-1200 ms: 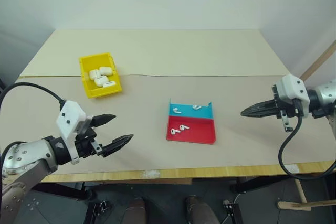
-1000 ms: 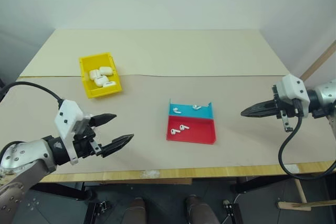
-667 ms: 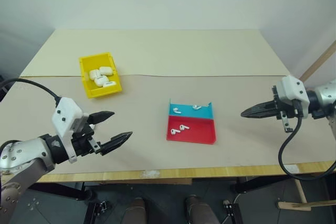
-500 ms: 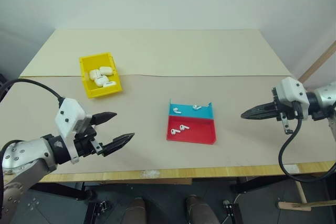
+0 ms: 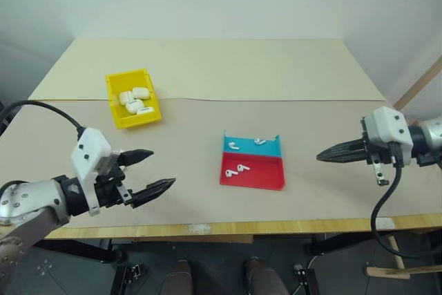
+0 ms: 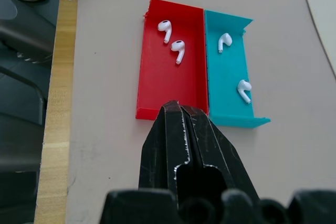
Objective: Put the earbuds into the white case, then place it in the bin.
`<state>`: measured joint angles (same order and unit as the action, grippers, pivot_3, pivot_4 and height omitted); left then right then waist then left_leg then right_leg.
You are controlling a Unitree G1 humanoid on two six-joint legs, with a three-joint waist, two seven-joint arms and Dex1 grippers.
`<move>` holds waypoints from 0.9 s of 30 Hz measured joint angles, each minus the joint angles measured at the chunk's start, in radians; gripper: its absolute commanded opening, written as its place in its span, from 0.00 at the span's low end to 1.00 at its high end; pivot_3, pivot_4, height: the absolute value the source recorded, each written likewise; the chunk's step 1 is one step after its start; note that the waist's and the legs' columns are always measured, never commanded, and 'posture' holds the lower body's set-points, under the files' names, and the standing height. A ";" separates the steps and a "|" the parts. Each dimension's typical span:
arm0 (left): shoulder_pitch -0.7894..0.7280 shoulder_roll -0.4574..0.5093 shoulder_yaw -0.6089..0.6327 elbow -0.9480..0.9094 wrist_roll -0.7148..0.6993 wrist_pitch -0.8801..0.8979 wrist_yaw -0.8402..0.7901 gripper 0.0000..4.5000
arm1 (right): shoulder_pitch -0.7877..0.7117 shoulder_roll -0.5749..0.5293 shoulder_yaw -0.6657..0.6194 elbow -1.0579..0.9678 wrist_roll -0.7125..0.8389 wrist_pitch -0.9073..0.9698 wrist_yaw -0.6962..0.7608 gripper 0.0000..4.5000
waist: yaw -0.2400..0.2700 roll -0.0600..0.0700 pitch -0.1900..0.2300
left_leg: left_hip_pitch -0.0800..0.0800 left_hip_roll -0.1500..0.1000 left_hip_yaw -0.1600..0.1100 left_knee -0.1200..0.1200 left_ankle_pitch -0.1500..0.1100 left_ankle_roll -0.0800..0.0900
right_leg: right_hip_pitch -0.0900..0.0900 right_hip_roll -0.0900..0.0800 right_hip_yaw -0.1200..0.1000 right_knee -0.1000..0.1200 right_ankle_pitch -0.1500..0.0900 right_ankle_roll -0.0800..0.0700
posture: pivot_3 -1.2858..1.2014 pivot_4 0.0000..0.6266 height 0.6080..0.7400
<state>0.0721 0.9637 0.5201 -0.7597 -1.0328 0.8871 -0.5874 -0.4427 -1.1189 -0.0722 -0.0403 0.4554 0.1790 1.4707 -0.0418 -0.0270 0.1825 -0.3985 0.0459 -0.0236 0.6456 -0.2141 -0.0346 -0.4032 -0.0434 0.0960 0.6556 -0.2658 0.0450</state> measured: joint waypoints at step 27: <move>-0.313 0.293 -0.167 0.242 -0.614 0.446 1.124 1.00 | 0.237 -0.012 -0.131 -0.267 0.033 0.176 -0.126 0.99 | 0.002 -0.004 0.000 | 0.000 0.000 -0.002 0.000 0.000 0.000 | 0.000 -0.001 0.000 0.002 -0.001 0.001 | 0.52 0.24 1.00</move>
<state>-0.2409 1.2564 0.3535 -0.5179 -1.6465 1.3336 0.5370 -0.2055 -1.1310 -0.2032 -0.3078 0.4880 0.3551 1.3442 -0.0397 -0.0306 0.1826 -0.3987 0.0457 -0.0253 0.6461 -0.2141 -0.0347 -0.4035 -0.0444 0.0960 0.6580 -0.2665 0.0457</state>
